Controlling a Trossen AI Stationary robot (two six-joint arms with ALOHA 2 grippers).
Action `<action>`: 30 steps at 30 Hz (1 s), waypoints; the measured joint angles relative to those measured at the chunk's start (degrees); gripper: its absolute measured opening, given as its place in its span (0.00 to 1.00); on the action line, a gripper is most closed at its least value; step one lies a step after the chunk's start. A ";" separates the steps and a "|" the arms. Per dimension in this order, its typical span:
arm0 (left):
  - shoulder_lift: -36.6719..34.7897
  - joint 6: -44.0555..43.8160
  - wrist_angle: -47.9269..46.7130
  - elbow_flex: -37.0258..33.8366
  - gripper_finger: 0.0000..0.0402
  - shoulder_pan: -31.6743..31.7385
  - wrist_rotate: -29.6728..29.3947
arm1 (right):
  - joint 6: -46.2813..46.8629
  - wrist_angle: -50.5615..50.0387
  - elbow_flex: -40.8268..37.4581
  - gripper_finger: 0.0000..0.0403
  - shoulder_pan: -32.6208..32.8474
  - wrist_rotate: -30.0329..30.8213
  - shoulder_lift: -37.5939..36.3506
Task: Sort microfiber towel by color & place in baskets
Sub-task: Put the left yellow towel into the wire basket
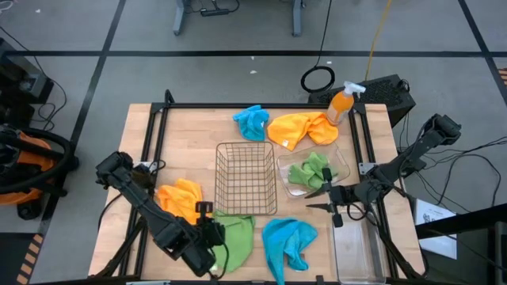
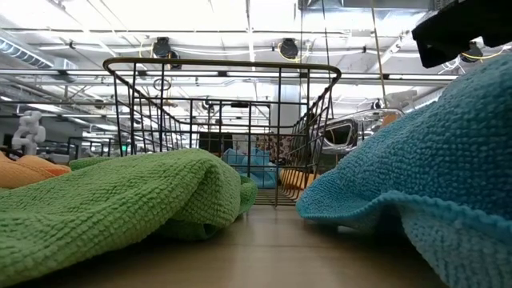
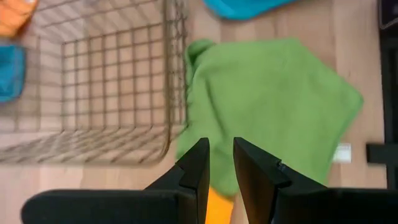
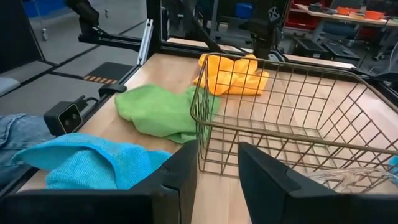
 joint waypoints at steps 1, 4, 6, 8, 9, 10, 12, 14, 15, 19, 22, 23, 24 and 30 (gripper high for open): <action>-0.60 -1.38 -1.74 0.00 0.20 -0.20 0.02 | -0.02 0.32 0.00 0.27 0.00 -0.05 0.06; -1.10 -3.97 -4.61 0.00 0.20 -0.80 1.44 | -0.07 0.92 0.00 0.27 0.00 -0.05 0.04; -0.85 -6.85 -2.98 -0.02 0.20 -0.92 1.95 | -0.45 1.00 0.00 0.27 0.00 0.13 0.05; -0.90 -8.13 -2.19 -0.02 0.20 -0.96 1.93 | -0.94 1.68 0.00 0.27 0.00 0.17 0.06; -0.92 -8.26 -2.73 -0.02 0.20 -0.98 1.91 | -1.07 1.94 0.00 0.27 0.00 0.17 0.06; -0.92 -8.61 -3.95 -0.02 0.20 -1.19 1.84 | -1.14 2.07 0.00 0.27 0.00 0.17 0.06; -1.00 -9.63 -8.00 -0.02 0.20 -1.73 1.34 | -1.14 2.25 0.00 0.27 0.00 0.17 0.06; -1.73 -12.44 -13.26 -0.02 0.20 -3.10 -0.70 | -1.14 2.22 0.00 0.27 0.00 0.17 0.06; -2.09 -13.79 -15.20 -0.02 0.20 -3.83 -2.41 | -1.14 2.23 0.00 0.27 0.00 0.17 0.04; -4.08 -14.61 -16.07 -1.13 0.20 -7.48 -9.23 | -1.14 2.19 0.00 0.27 0.00 0.10 0.05; -7.10 -17.62 -16.22 -2.68 0.20 -9.23 -12.92 | -1.14 2.16 0.00 0.27 0.00 0.06 0.06; -8.25 -18.97 -16.33 -4.09 0.20 -9.80 -13.28 | -1.14 2.20 0.00 0.27 0.00 0.04 0.04; -9.33 -20.41 -16.20 -5.74 0.20 -10.19 -13.40 | -1.14 2.18 0.00 0.27 0.00 0.04 0.04; -16.90 -24.81 -10.97 -19.43 0.20 -10.64 -12.39 | -1.14 2.19 0.00 0.27 0.00 -0.05 0.06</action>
